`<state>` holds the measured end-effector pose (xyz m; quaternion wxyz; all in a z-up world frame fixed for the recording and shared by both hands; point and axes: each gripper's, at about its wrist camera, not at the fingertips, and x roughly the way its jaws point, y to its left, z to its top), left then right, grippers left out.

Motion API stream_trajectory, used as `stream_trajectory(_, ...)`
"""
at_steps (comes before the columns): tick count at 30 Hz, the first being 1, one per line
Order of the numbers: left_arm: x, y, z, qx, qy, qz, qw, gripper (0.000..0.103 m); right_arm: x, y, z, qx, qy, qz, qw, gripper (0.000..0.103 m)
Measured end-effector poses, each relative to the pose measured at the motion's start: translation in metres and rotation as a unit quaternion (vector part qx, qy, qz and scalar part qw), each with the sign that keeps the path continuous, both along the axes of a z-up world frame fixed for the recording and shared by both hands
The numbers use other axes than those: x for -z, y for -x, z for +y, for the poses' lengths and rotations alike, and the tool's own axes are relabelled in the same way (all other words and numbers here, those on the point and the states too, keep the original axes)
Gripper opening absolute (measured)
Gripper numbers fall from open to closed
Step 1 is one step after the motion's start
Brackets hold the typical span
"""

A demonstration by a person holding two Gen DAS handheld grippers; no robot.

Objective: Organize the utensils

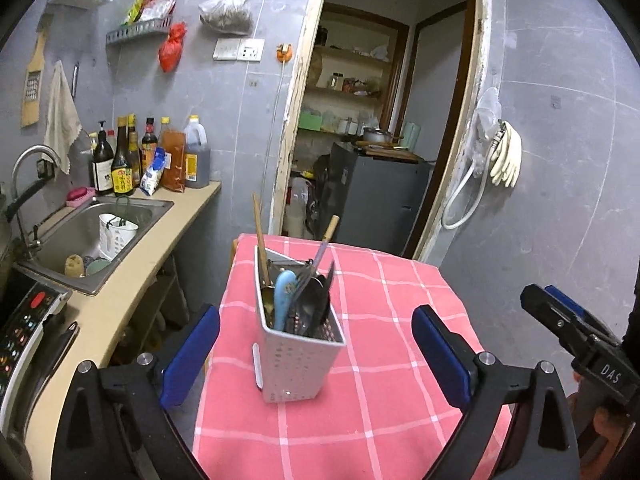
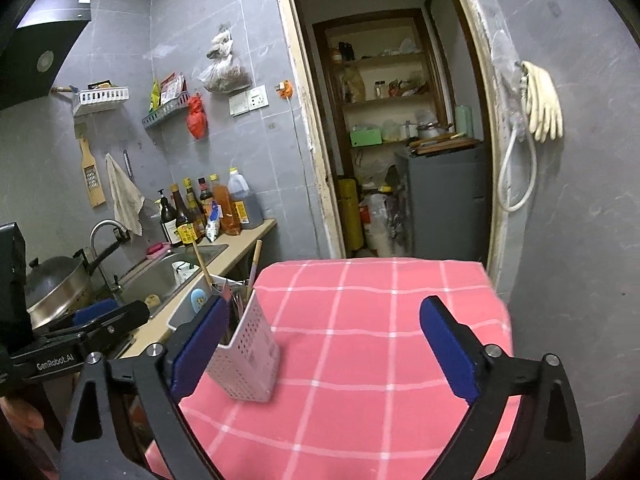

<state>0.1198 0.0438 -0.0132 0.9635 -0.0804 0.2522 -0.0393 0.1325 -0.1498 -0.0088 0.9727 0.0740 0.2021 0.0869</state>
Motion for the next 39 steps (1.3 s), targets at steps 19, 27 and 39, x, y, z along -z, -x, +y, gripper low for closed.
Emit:
stream_trajectory(19, 0.000, 0.082, -0.021, -0.019, -0.002, -0.040, 0.9990, 0.100, 0.003, 0.095, -0.042, 0.050, 0.016, 0.005, 0.999, 0.101)
stream_trajectory(27, 0.004, 0.103, -0.028, -0.028, -0.021, -0.041, 0.9986, 0.100, 0.004, 0.116, -0.045, 0.067, 0.026, -0.007, 0.997, 0.101)
stream_trajectory(39, 0.013, 0.114, -0.030, -0.025, -0.018, -0.033, 0.9990, 0.100, 0.001, 0.125, -0.039, 0.067, 0.037, -0.011, 0.997, 0.101)
